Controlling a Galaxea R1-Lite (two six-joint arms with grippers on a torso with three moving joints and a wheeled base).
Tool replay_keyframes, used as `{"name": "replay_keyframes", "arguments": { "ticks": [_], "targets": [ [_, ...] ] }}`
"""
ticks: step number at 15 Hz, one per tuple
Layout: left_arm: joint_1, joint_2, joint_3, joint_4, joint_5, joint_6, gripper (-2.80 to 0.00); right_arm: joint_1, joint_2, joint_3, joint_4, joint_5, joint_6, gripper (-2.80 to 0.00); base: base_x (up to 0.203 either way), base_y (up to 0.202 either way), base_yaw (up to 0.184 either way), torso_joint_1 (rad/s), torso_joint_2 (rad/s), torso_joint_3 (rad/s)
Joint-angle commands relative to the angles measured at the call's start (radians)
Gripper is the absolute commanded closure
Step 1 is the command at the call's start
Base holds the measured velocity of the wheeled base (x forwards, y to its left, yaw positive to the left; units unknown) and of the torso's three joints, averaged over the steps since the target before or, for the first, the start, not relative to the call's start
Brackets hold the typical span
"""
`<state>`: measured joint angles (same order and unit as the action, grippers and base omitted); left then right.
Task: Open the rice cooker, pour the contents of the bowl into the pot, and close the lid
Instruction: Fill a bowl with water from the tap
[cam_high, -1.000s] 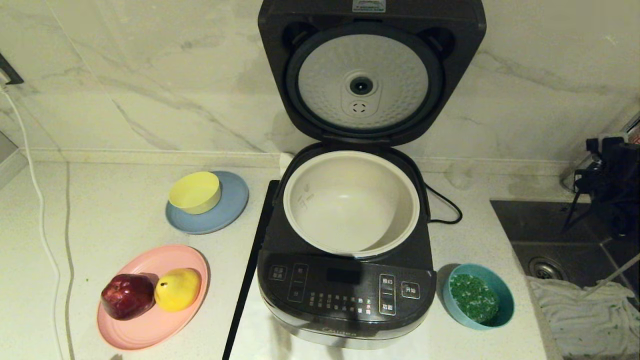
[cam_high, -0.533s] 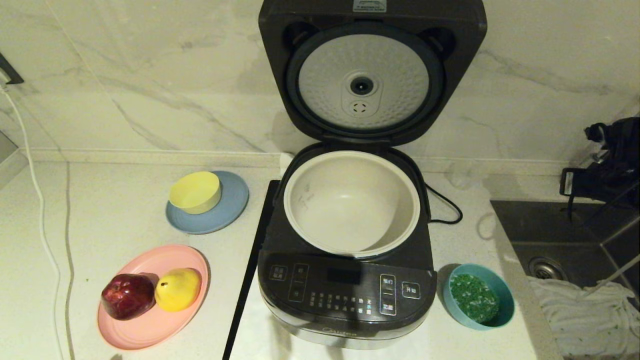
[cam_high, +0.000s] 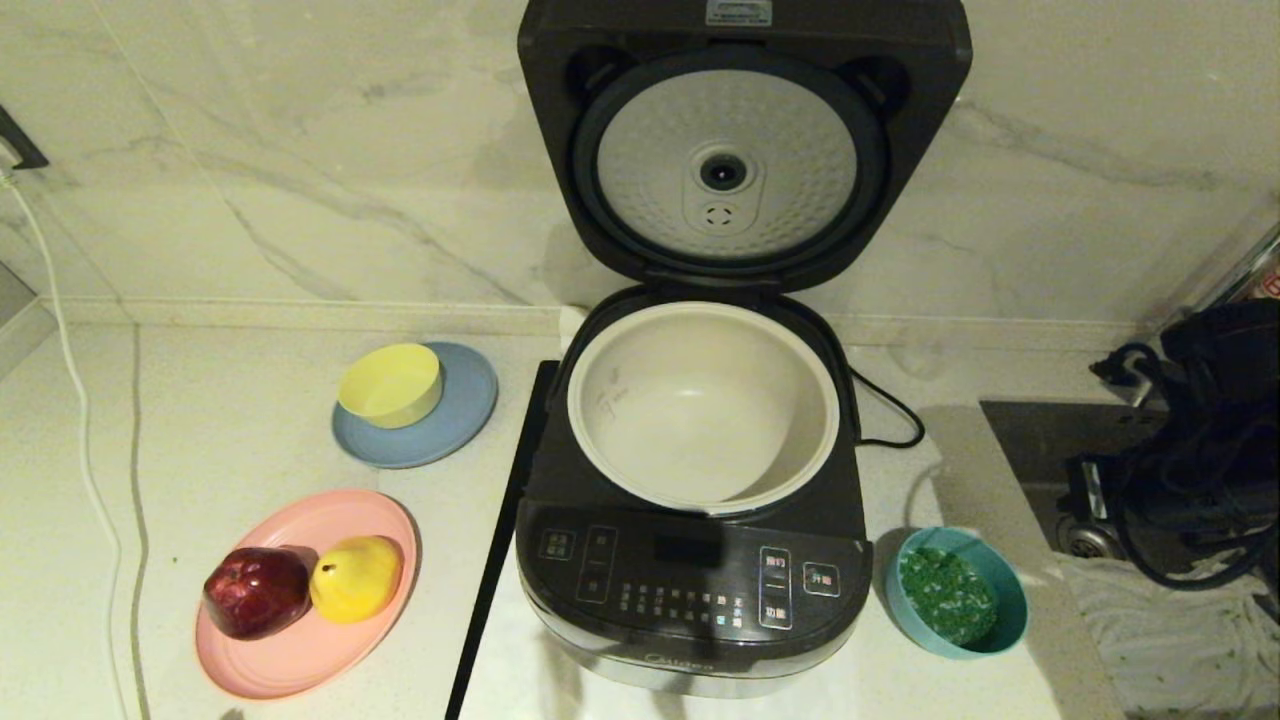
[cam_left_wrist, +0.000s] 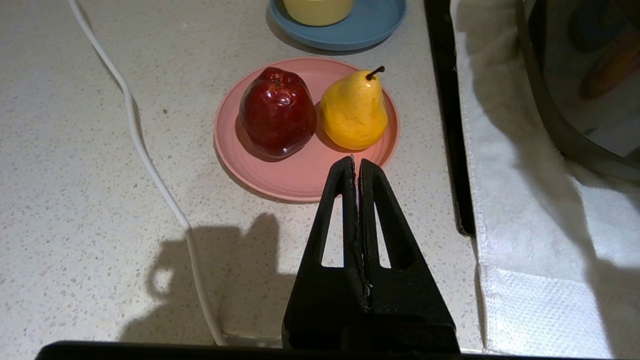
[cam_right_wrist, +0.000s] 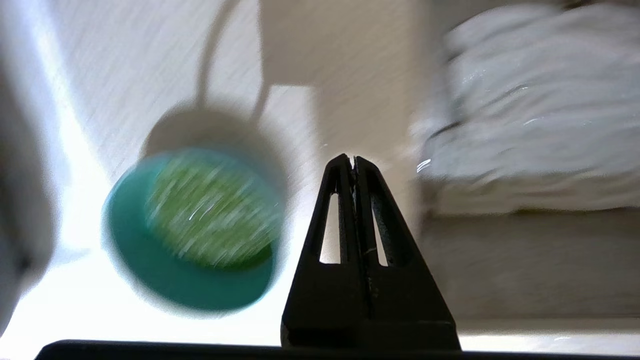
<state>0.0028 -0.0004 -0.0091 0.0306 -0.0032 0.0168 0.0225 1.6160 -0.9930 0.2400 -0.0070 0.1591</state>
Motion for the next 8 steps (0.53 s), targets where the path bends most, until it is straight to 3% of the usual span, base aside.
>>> {"name": "replay_keyframes", "arguments": {
  "ticks": [1, 3, 8],
  "targets": [
    [0.0, -0.001, 0.0, 0.0, 0.0, 0.0, 0.0, 0.059, -0.008, 0.049, -0.002, -0.003, 0.026, -2.8, 0.0, 0.0, 0.0, 0.0, 0.0, 0.0],
    [0.0, -0.001, 0.0, 0.0, 0.0, 0.0, 0.0, 0.077, 0.0, 0.049, -0.004, -0.005, 0.066, -2.8, 0.0, 0.0, 0.0, 0.0, 0.0, 0.0],
    [0.0, -0.001, 0.0, 0.0, 0.0, 0.0, 0.0, 0.076, 0.015, 0.106, -0.078, -0.006, 0.066, -2.8, 0.0, 0.0, 0.0, 0.0, 0.0, 0.0]
  ]
}}
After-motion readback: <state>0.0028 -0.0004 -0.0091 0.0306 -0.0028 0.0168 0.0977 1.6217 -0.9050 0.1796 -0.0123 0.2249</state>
